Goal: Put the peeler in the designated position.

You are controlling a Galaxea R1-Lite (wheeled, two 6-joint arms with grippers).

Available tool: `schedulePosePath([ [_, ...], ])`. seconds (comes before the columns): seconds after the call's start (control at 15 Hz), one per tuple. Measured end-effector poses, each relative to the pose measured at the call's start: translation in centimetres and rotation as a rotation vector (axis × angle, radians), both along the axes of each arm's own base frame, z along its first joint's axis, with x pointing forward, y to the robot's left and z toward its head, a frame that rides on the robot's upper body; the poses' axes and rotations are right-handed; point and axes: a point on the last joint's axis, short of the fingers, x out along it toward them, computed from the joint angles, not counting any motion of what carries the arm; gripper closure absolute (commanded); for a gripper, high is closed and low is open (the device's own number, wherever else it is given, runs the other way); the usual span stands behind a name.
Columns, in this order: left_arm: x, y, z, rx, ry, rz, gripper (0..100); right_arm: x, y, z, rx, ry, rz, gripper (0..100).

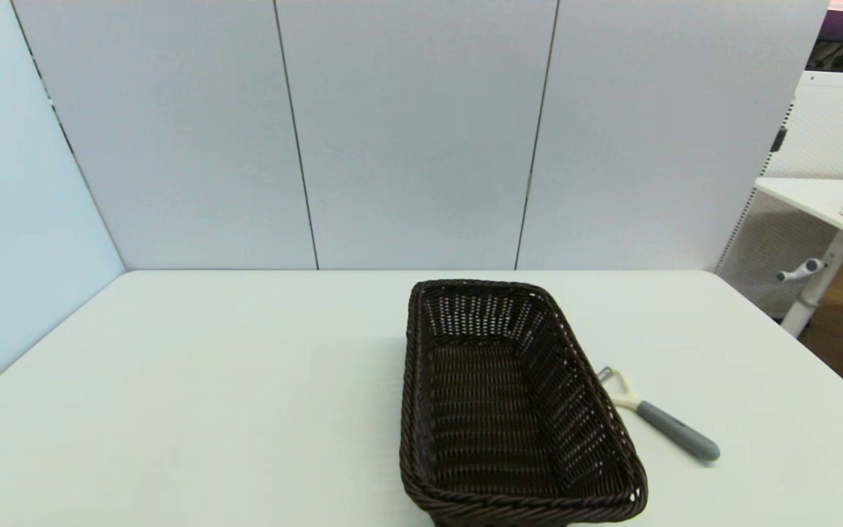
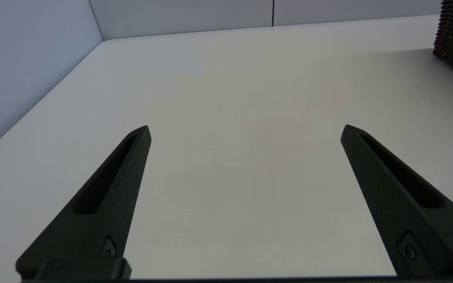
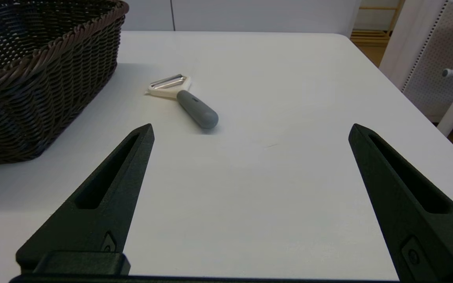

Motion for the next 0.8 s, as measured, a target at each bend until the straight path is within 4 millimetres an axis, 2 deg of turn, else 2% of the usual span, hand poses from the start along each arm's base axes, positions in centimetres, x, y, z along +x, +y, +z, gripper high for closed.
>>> schedulePosePath([
  [0.8,0.00,0.00,0.00,0.000,0.000,0.000,0,0.00,-0.02,0.00,0.013,0.000,-0.009,0],
])
